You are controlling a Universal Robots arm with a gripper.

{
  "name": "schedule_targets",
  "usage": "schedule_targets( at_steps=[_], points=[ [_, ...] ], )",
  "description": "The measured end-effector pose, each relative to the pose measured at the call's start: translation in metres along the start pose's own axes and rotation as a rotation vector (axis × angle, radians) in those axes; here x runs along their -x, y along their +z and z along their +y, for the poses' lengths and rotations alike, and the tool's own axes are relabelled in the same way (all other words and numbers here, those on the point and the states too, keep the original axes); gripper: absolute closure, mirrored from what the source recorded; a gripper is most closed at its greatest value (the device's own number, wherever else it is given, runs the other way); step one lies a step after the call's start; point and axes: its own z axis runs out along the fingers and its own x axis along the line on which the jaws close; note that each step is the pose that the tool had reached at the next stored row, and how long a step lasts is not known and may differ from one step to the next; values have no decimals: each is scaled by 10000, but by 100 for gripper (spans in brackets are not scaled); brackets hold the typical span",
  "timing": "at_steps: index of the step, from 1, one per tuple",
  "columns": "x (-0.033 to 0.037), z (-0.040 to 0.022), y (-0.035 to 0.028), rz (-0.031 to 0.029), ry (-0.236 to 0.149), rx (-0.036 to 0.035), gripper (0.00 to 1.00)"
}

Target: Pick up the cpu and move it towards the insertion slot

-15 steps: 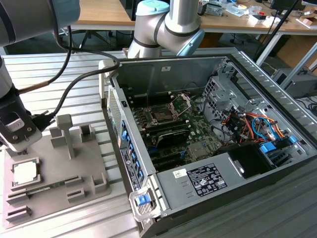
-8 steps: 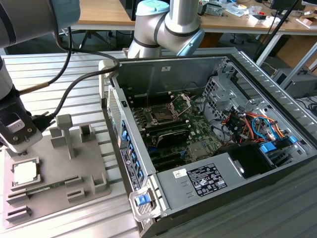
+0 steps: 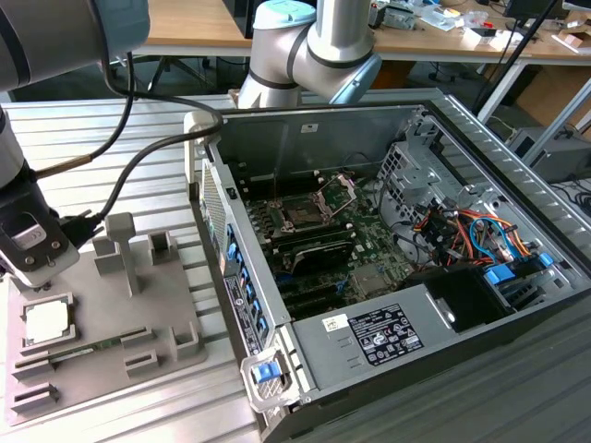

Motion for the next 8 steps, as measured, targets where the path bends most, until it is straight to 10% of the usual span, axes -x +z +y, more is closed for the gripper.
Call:
schedule_targets(
  at_steps=[8],
  points=[
    [0,-18,7,1,0,-14,89]
  ],
)
